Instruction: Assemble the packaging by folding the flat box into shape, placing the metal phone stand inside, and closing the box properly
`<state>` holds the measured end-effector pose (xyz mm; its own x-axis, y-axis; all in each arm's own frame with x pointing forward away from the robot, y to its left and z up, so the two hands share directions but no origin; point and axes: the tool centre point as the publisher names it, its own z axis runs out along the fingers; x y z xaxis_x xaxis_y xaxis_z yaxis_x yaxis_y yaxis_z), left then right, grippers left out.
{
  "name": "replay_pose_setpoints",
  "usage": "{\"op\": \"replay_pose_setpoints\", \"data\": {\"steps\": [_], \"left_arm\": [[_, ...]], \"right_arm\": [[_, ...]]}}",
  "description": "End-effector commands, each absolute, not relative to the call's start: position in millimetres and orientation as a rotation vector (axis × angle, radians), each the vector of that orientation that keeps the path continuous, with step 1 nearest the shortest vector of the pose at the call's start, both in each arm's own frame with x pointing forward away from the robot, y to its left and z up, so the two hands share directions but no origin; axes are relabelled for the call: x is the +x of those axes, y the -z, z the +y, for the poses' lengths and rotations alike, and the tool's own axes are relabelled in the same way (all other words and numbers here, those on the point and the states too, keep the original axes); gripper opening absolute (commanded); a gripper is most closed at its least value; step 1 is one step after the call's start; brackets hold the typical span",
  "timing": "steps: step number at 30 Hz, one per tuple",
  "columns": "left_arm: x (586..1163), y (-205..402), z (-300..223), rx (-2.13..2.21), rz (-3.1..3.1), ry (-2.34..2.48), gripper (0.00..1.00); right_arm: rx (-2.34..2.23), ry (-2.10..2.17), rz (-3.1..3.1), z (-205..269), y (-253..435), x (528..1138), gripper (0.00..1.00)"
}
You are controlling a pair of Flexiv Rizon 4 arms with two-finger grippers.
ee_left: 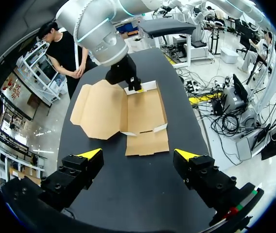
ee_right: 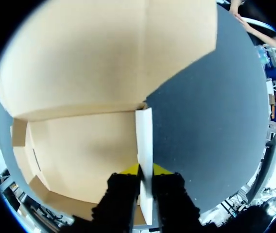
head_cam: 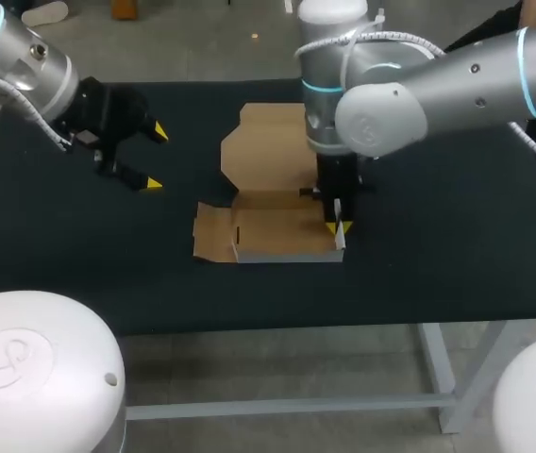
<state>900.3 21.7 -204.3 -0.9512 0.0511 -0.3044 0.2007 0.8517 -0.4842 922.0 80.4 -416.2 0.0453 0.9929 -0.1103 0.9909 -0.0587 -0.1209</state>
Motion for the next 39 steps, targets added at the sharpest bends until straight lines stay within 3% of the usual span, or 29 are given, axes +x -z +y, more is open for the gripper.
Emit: {"op": "replay_pose_setpoints", "data": {"steps": [1,15,18,19,20,39], "left_arm": [[900,203,22,0.19,2.752,0.756,1.0],[900,203,22,0.19,2.752,0.756,1.0],[900,203,22,0.19,2.752,0.756,1.0],[900,203,22,0.19,2.752,0.756,1.0],[900,203,22,0.19,2.752,0.756,1.0],[900,203,22,0.19,2.752,0.756,1.0]], "right_arm": [[-2.314,-0.196,-2.184,80,420,917,0.16],[-2.4,-0.097,-2.193,78,423,919,0.17],[-2.409,-0.076,-2.193,78,424,920,0.11],[-2.413,-0.061,-2.193,78,424,920,0.01],[-2.415,-0.055,-2.193,78,424,921,0.0],[-2.349,-0.06,-2.276,83,425,931,0.0]]}}
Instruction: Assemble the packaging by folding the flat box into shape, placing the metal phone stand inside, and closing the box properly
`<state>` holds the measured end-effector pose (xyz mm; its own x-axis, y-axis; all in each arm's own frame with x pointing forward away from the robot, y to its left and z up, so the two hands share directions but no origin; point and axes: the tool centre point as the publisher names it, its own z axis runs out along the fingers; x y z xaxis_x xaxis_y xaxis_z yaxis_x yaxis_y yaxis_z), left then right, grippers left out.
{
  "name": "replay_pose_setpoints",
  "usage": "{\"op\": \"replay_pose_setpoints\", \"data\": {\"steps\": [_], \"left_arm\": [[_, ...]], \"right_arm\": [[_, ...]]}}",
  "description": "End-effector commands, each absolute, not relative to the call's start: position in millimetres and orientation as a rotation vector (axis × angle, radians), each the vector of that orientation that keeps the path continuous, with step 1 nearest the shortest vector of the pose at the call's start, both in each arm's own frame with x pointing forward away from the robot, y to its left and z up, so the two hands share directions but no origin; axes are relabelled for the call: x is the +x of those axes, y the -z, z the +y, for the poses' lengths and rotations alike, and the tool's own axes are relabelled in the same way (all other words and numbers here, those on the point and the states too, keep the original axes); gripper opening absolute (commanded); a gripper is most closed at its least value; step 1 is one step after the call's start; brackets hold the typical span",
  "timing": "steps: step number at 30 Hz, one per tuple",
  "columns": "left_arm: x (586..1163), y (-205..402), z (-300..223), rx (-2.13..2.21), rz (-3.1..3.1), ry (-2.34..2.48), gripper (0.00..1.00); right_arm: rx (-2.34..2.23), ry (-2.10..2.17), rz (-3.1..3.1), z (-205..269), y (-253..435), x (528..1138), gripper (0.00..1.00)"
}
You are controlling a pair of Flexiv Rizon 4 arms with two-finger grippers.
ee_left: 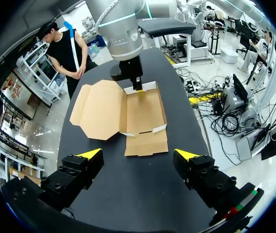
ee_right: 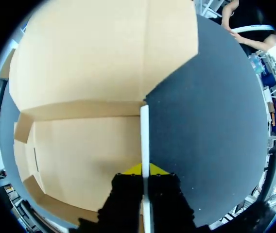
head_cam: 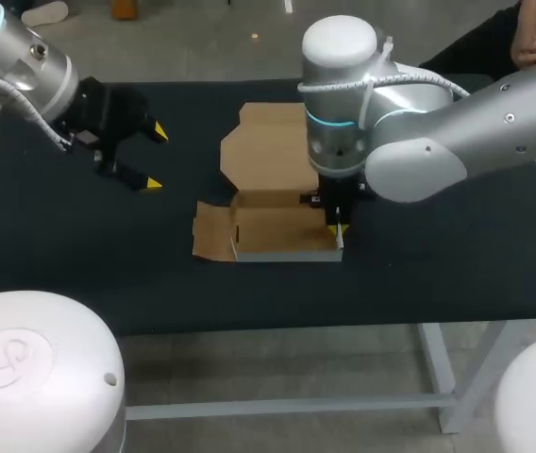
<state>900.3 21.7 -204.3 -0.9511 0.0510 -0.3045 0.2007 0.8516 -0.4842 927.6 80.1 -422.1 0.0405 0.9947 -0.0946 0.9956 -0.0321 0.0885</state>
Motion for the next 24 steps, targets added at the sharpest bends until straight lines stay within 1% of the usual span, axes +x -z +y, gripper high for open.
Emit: {"op": "replay_pose_setpoints", "data": {"steps": [1,24], "left_arm": [[900.3,203.1,21.7,0.19,2.752,0.756,1.0],[900.3,203.1,21.7,0.19,2.752,0.756,1.0]], "right_arm": [[2.16,0.068,2.094,82.8,425.1,931.5,0.0],[2.102,0.462,1.913,76.0,419.1,932.7,0.0]]}}
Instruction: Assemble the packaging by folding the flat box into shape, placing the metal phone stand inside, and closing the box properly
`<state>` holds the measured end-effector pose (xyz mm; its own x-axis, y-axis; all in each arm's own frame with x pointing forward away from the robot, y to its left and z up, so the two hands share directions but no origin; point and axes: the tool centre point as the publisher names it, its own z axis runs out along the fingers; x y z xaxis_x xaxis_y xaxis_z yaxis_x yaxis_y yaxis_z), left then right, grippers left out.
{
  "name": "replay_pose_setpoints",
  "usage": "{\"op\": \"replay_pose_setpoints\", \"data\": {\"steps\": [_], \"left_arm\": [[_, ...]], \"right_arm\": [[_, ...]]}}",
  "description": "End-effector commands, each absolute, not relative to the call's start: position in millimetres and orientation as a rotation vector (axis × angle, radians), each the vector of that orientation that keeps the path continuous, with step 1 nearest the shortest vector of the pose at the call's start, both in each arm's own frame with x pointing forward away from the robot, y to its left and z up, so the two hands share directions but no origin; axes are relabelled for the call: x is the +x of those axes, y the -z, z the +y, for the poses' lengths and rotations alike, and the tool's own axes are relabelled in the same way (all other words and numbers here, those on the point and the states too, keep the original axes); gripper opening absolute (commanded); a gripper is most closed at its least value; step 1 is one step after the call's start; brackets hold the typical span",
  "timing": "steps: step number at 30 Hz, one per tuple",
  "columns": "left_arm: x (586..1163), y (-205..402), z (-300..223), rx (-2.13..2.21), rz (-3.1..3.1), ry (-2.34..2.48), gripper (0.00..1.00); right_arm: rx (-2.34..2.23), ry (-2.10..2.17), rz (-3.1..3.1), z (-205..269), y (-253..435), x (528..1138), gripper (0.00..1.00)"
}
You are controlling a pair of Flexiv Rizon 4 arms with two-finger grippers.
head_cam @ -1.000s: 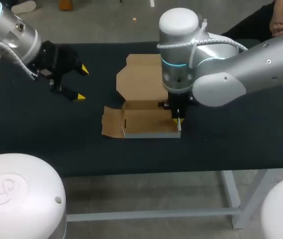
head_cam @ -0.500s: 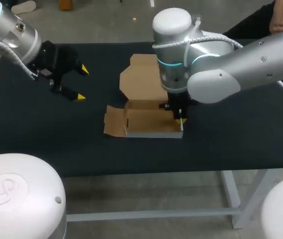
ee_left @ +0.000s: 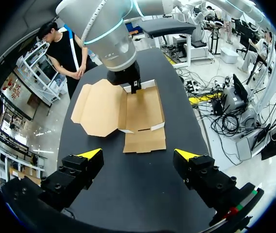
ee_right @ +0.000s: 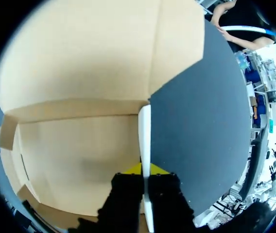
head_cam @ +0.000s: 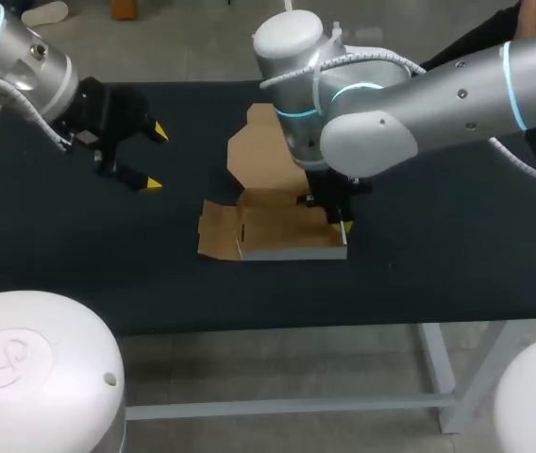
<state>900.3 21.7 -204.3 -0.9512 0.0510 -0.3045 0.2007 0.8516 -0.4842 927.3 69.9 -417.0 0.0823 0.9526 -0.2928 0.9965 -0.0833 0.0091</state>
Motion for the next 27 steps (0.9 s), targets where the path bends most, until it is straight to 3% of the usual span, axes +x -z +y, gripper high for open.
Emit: {"op": "replay_pose_setpoints", "data": {"steps": [1,27], "left_arm": [[900,203,22,0.19,2.752,0.756,1.0],[900,203,22,0.19,2.752,0.756,1.0]], "right_arm": [[2.1,0.453,1.919,76,419,932,0.0],[2.079,-0.248,2.22,72,408,918,0.0]]}}
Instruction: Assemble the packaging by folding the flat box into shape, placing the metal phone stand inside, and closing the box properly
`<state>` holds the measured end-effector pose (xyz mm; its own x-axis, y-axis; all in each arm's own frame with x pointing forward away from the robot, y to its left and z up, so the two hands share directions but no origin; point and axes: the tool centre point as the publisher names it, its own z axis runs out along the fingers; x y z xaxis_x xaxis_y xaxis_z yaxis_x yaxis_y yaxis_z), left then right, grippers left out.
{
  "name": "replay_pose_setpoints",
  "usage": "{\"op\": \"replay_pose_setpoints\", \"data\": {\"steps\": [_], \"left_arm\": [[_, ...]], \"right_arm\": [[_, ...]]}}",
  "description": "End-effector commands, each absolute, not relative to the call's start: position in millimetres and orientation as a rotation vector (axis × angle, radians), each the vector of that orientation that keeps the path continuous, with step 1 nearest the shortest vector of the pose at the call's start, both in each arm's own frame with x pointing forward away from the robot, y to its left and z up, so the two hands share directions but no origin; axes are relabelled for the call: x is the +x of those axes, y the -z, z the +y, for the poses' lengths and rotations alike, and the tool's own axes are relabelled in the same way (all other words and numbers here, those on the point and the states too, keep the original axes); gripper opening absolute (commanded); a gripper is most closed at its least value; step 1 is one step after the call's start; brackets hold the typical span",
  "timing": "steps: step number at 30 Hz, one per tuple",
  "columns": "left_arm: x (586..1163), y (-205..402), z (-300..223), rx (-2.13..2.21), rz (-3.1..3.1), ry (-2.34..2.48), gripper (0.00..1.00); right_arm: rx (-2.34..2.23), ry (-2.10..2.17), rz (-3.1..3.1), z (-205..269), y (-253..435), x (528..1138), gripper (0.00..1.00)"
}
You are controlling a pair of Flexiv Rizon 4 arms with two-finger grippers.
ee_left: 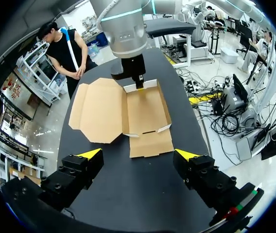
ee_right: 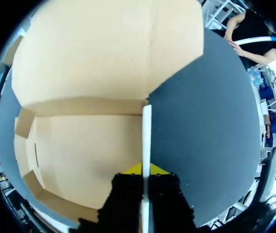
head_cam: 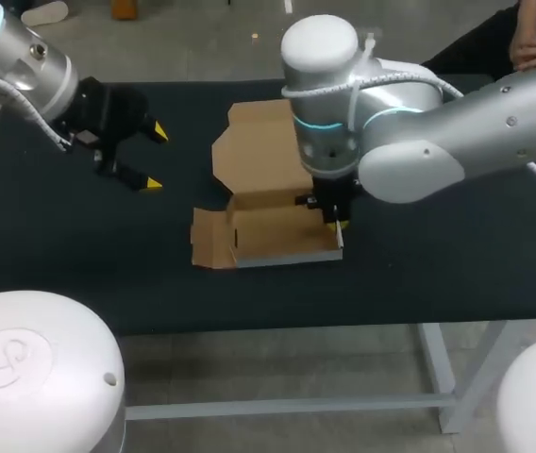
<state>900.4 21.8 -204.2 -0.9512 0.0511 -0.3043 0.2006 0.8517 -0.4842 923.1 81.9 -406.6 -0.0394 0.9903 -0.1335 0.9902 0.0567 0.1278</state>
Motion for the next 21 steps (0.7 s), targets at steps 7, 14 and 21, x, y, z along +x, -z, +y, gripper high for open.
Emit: {"op": "replay_pose_setpoints", "data": {"steps": [7,14,21], "left_arm": [[900,203,22,0.19,2.752,0.756,1.0],[900,203,22,0.19,2.752,0.756,1.0],[900,203,22,0.19,2.752,0.756,1.0]], "right_arm": [[2.104,-0.225,2.236,72,412,922,0.0],[2.146,-0.168,2.294,74,418,927,0.0],[2.139,-0.116,2.292,75,415,929,0.0]]}}
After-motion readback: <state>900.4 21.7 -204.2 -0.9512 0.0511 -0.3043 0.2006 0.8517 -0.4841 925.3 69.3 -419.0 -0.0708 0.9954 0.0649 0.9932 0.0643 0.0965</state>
